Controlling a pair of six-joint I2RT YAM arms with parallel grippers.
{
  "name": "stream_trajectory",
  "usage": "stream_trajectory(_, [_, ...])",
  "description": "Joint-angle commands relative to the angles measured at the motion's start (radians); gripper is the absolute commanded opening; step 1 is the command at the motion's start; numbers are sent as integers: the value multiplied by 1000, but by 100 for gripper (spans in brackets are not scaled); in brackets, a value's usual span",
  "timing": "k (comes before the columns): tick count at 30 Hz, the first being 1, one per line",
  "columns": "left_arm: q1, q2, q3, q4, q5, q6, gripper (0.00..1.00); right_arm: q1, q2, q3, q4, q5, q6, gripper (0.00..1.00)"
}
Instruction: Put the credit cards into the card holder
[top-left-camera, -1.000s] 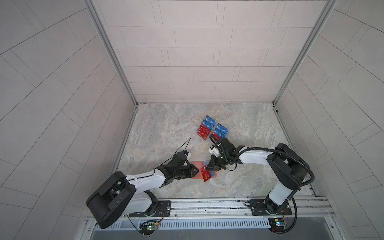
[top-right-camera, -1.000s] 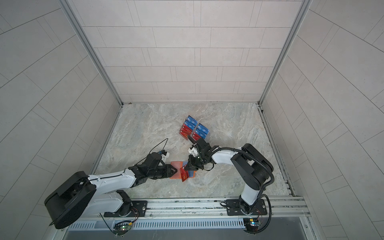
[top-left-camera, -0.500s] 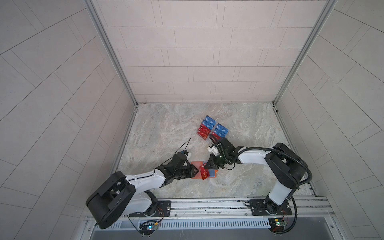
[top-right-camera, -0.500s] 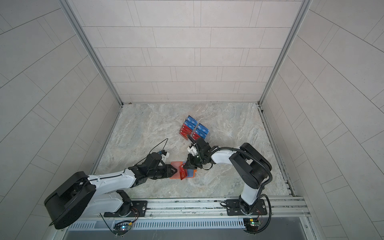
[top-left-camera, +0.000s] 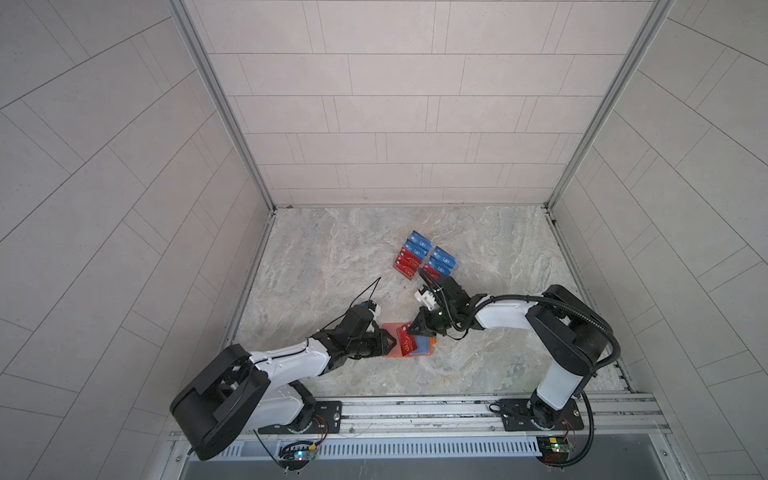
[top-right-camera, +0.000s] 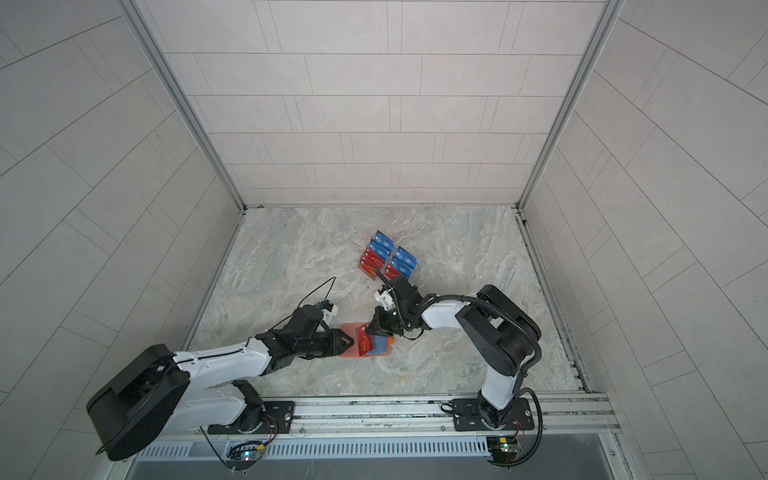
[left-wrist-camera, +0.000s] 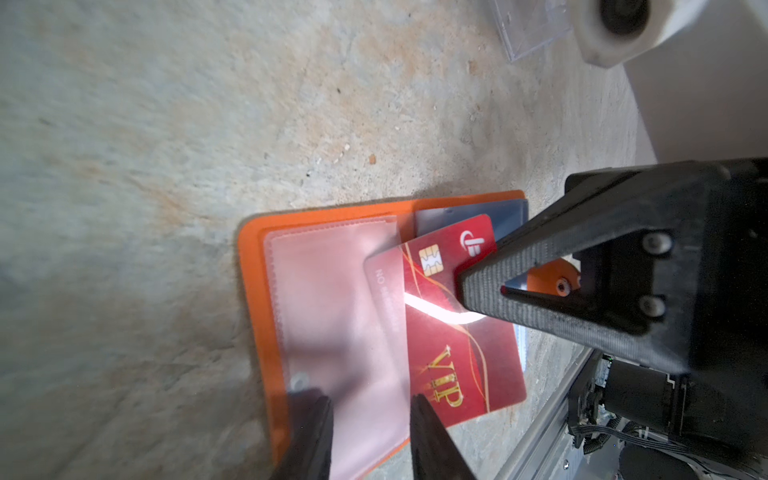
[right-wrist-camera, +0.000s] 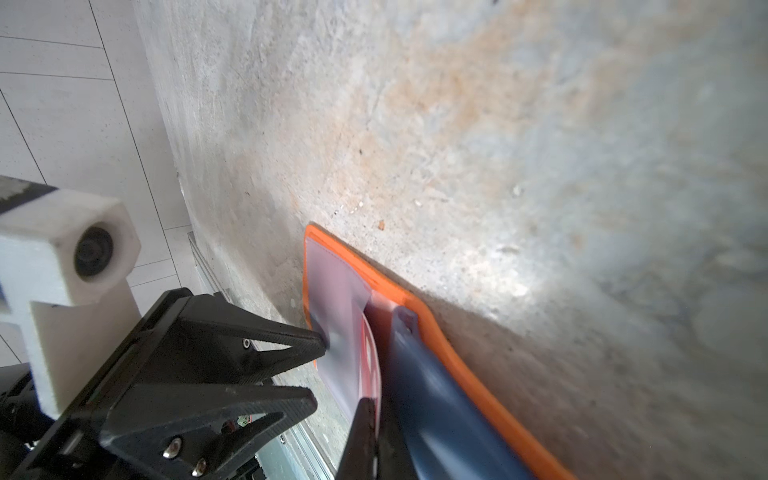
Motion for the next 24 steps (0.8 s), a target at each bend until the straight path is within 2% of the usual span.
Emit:
stream_trajectory(1, [-2,-2,-16,-59,-17,9,36,6,13,-40,4,78,14,0])
stream_trajectory(12, [-2,3,-15,-64,-16,12,34,8,-4,-98,81,139,34,0])
stream_trajectory(24, [-1,17,-14,-67,-13,11,28,8,-4,-146,161,180,56,0])
